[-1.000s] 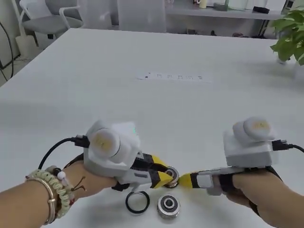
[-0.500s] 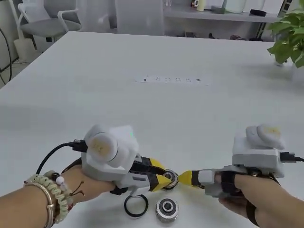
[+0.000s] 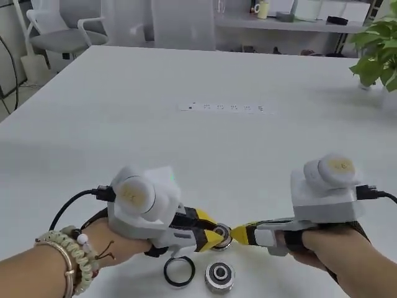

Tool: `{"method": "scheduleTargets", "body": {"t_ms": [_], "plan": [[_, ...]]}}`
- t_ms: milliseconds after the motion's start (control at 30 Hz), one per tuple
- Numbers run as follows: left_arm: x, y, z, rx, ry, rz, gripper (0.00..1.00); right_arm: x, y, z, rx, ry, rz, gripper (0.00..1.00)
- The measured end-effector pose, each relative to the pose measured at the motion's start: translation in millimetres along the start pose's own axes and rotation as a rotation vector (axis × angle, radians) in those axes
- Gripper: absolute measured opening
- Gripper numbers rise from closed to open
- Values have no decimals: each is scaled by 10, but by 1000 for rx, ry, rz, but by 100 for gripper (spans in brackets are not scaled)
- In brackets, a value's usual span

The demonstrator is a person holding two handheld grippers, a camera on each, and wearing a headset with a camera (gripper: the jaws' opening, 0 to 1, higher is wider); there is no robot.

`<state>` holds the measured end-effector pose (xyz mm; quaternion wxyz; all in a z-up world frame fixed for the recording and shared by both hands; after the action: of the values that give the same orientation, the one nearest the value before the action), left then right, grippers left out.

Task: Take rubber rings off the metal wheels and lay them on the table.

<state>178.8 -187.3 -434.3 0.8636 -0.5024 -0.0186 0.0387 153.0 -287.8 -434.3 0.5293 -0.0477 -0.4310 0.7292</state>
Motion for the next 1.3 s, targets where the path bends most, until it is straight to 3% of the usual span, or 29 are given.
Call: {"method": "scheduleTargets", "body": {"t_ms": [1000, 1200, 1300], "plan": [[16, -1, 4, -8, -1, 2, 7, 105, -78, 6, -3, -21, 23, 0], [21, -5, 2, -10, 0, 2, 7, 134, -89, 3, 1, -16, 67, 0], [19, -6, 3, -11, 0, 1, 7, 170, -116, 2, -20, -37, 69, 0]]}}
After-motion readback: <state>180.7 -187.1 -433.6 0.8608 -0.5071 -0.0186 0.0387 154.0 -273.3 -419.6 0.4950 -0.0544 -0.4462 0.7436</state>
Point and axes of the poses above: the centre of the closed fingertips' face, and the gripper's own axes: z roughly backward along the fingers, x roughly to its left, y roughly out of its underside, the point moved 6 cm from there along z, roughly backward along the fingers, and after that the axes turned 3 degrees about y, right-handed, at the moved point
